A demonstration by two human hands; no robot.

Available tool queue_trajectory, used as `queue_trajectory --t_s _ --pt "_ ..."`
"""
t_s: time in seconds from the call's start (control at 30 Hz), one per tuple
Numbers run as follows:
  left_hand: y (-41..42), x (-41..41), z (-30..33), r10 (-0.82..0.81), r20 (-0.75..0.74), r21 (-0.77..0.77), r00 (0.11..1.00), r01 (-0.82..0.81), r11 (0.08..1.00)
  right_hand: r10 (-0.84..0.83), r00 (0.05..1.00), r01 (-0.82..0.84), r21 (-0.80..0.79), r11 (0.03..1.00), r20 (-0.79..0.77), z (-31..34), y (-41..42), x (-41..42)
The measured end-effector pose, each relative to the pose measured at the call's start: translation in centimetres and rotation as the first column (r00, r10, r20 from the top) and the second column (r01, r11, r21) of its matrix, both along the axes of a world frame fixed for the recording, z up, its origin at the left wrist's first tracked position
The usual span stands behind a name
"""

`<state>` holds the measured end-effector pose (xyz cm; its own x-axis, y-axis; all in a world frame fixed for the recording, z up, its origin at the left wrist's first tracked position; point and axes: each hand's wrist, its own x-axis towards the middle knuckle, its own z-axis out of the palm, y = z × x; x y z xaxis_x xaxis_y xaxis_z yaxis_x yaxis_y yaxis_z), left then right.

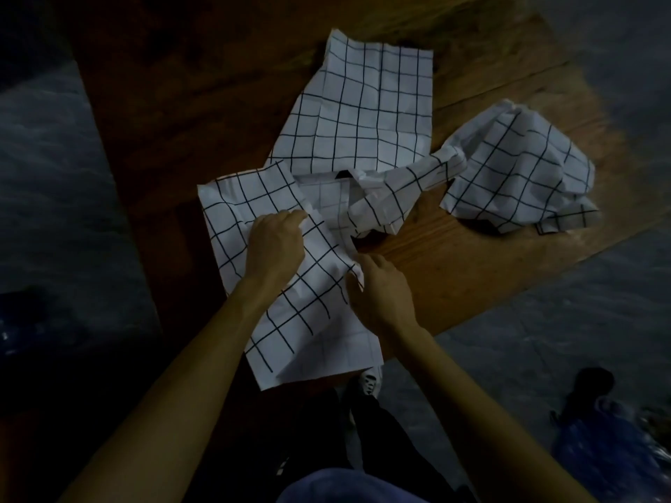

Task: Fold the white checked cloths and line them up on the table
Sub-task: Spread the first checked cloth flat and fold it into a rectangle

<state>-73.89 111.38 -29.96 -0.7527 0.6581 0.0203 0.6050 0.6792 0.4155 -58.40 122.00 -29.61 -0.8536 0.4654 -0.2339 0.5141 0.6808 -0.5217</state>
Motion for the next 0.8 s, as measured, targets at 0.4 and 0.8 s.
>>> queue_trajectory --t_s 0.4,0.8 --pt "-1.7 0.5 4.2 0.05 -0.091 0.232 0.995 -0.028 0.972 0.016 0.997 -0.016 0.003 1.0 -0.071 1.8 0.1 -5.9" --pt "2.0 -1.9 12.1 -0.215 0.216 0.112 0.952 0.195 0.974 0.316 0.915 -0.27 0.202 0.941 -0.252 9.4 3.0 -7.7"
